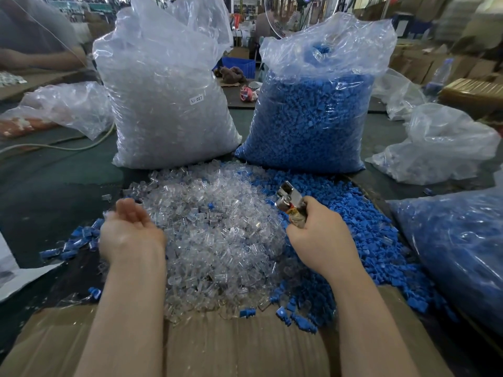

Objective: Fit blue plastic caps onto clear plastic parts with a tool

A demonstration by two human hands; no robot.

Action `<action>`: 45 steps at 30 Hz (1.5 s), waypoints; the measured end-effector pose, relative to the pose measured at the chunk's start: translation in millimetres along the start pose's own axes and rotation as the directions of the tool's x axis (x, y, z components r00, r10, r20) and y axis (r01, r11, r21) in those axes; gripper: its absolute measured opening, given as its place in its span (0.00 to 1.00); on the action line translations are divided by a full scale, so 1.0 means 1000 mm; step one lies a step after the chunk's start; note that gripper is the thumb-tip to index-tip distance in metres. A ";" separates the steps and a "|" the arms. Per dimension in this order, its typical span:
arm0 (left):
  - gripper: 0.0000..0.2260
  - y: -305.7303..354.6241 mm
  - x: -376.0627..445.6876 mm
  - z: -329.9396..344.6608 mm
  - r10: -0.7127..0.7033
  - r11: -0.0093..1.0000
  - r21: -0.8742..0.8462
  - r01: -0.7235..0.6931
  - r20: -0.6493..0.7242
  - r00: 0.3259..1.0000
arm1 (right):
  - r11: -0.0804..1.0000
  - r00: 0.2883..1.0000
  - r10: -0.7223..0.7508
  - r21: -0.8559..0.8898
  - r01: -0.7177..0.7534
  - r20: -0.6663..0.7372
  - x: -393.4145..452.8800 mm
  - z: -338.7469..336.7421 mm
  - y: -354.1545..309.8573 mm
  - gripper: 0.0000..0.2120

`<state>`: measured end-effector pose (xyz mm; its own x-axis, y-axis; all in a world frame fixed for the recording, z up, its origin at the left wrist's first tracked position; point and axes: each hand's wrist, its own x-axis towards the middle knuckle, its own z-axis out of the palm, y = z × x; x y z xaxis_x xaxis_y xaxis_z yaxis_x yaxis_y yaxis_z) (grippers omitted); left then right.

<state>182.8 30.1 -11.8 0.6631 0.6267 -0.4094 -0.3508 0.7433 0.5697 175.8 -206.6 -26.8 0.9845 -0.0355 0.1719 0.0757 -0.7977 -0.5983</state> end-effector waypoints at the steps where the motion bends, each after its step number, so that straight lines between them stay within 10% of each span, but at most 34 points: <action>1: 0.11 -0.004 -0.001 0.005 -0.043 0.997 -0.060 0.041 -0.023 0.999 | 1.000 1.000 -0.013 -0.004 0.013 -0.008 -0.001 0.000 -0.001 0.07; 6: 0.15 -0.038 -0.042 0.026 -0.262 0.731 0.666 -0.151 0.478 0.838 | 0.996 0.997 -0.073 -0.055 0.071 -0.039 -0.001 0.000 -0.007 0.11; 10: 0.23 -0.064 -0.063 0.025 -0.467 0.366 0.814 -0.451 0.580 0.667 | 0.986 0.993 -0.109 -0.134 0.101 -0.047 0.000 0.002 -0.011 0.08; 17: 0.07 -0.067 -0.063 0.024 -0.165 0.554 0.687 -0.470 0.644 0.747 | 0.936 0.984 -0.174 -0.303 0.178 0.038 -0.003 0.002 -0.011 0.18; 21: 0.09 -0.060 -0.057 0.025 -0.234 0.604 0.703 -0.375 0.607 0.759 | 0.952 0.993 -0.117 -0.284 0.115 0.008 -0.003 0.003 -0.015 0.22; 27: 0.16 -0.052 -0.042 0.019 -0.234 0.008 0.743 -0.669 0.652 0.721 | 0.939 0.968 0.216 -0.244 -0.242 -0.128 0.000 0.000 -0.001 0.13; 32: 0.37 -0.047 -0.035 0.012 -0.410 -0.482 0.597 -0.641 0.492 0.768 | 0.833 0.879 0.438 -0.284 -0.475 -0.187 0.001 -0.002 0.008 0.18; 45: 0.12 -0.050 -0.035 0.013 -0.358 -0.307 0.633 -0.711 0.615 0.702 | 0.848 0.897 0.433 -0.298 -0.438 -0.086 -0.001 0.008 0.011 0.05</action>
<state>186.1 -32.2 -16.6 0.9981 0.0300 -0.0530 0.0549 -0.8215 0.5675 176.9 -210.1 -39.9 0.9027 -0.4286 -0.0377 -0.4138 -0.8407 -0.3493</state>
